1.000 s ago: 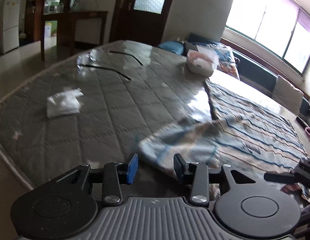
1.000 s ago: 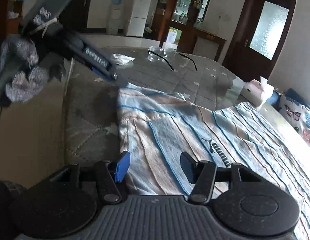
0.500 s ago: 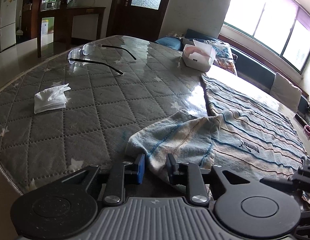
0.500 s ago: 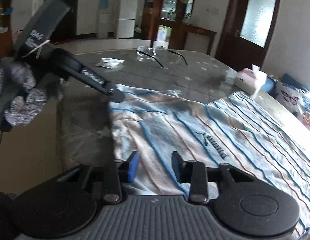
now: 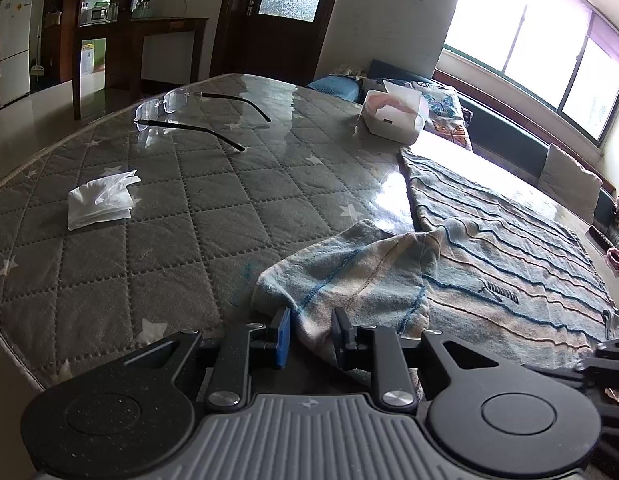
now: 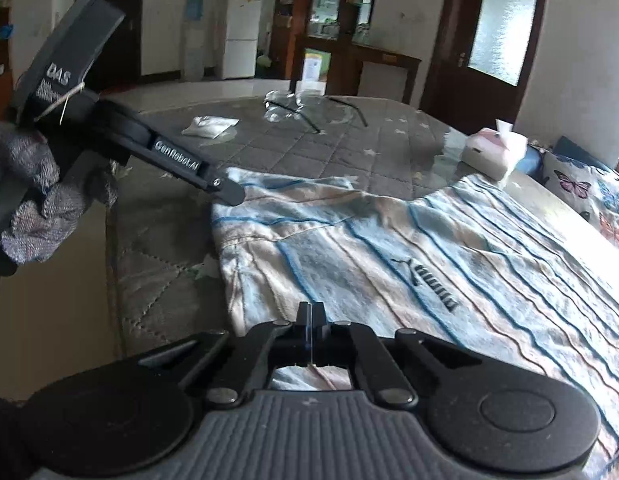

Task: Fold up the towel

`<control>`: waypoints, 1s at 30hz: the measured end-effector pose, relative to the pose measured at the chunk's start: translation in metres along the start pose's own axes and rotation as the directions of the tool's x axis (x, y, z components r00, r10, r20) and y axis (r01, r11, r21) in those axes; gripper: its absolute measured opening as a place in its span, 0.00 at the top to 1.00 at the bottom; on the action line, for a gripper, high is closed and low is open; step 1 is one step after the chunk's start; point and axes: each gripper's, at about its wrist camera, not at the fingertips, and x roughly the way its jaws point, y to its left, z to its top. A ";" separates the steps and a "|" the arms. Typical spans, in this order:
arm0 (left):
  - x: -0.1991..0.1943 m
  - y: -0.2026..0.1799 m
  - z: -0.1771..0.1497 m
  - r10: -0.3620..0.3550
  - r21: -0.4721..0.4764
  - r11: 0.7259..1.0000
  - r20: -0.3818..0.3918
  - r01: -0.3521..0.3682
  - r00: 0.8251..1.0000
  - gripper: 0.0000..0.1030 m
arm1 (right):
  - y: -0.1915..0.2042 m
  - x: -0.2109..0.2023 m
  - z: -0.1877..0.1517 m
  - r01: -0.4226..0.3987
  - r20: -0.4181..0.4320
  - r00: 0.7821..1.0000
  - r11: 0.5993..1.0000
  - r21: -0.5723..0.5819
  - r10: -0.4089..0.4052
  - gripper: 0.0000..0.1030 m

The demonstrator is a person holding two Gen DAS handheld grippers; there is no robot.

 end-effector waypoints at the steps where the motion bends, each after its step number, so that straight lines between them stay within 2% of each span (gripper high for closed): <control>1: 0.000 0.000 0.000 0.000 0.000 1.000 0.000 0.000 1.000 0.77 | -0.001 -0.004 -0.001 0.004 0.006 1.000 1.000 0.008 -0.004 1.00; 5: 0.000 0.000 0.000 0.002 0.000 1.000 0.001 -0.002 1.000 0.77 | -0.005 -0.017 -0.004 0.006 0.015 1.000 1.000 0.023 -0.006 1.00; 9: 0.000 0.001 0.001 0.005 0.001 1.000 0.002 -0.005 1.000 0.84 | 0.001 -0.032 -0.007 -0.111 0.020 0.994 0.994 0.011 0.111 1.00; 11: 0.000 0.001 0.001 0.004 0.001 1.000 0.005 -0.004 1.000 0.88 | 0.009 -0.038 -0.009 -0.218 0.014 0.976 0.976 -0.032 0.218 1.00; 13: -0.002 0.001 0.003 -0.002 0.006 1.000 0.015 0.002 1.000 0.91 | 0.018 -0.038 -0.010 -0.349 -0.026 0.937 0.934 -0.077 0.348 0.97; 14: -0.003 0.000 0.004 -0.006 0.009 1.000 0.022 0.006 1.000 0.92 | 0.022 -0.037 -0.011 -0.385 -0.037 0.923 0.918 -0.092 0.384 0.88; 15: -0.004 0.000 0.005 -0.010 0.012 1.000 0.029 0.009 1.000 0.93 | 0.025 -0.037 -0.011 -0.414 -0.048 0.910 0.905 -0.102 0.411 0.72; 16: -0.005 -0.001 0.006 -0.015 0.015 1.000 0.034 0.014 0.999 0.93 | 0.025 -0.035 -0.012 -0.419 -0.057 0.908 0.902 -0.101 0.415 0.69; 22: -0.010 -0.009 0.011 -0.054 0.035 0.998 0.054 0.052 0.997 0.94 | 0.028 -0.026 -0.012 -0.457 -0.107 0.888 0.885 -0.093 0.447 0.67; 23: -0.011 -0.010 0.011 -0.060 0.039 0.998 0.058 0.058 0.997 0.94 | 0.029 -0.029 -0.012 -0.487 -0.103 0.872 0.869 -0.089 0.478 0.66; 25: -0.013 -0.012 0.013 -0.074 0.045 0.996 0.064 0.071 0.995 0.94 | 0.031 -0.034 -0.012 -0.531 -0.096 0.847 0.843 -0.090 0.523 0.56; 26: -0.014 -0.013 0.014 -0.079 0.048 0.996 0.066 0.076 0.995 0.94 | 0.035 -0.034 -0.013 -0.501 -0.106 0.865 0.857 -0.121 0.491 0.45; 27: -0.014 -0.014 0.014 -0.086 0.051 0.995 0.067 0.083 0.994 0.94 | 0.039 -0.032 -0.015 -0.462 -0.117 0.886 0.875 -0.147 0.448 0.45; 28: -0.016 -0.016 0.015 -0.095 0.058 0.994 0.072 0.091 0.993 0.95 | 0.041 -0.029 -0.016 -0.438 -0.125 0.898 0.885 -0.158 0.422 0.45; 30: -0.019 -0.021 0.017 -0.113 0.072 0.992 0.082 0.108 0.990 0.97 | 0.039 -0.030 -0.018 -0.437 -0.115 0.898 0.888 -0.140 0.424 0.45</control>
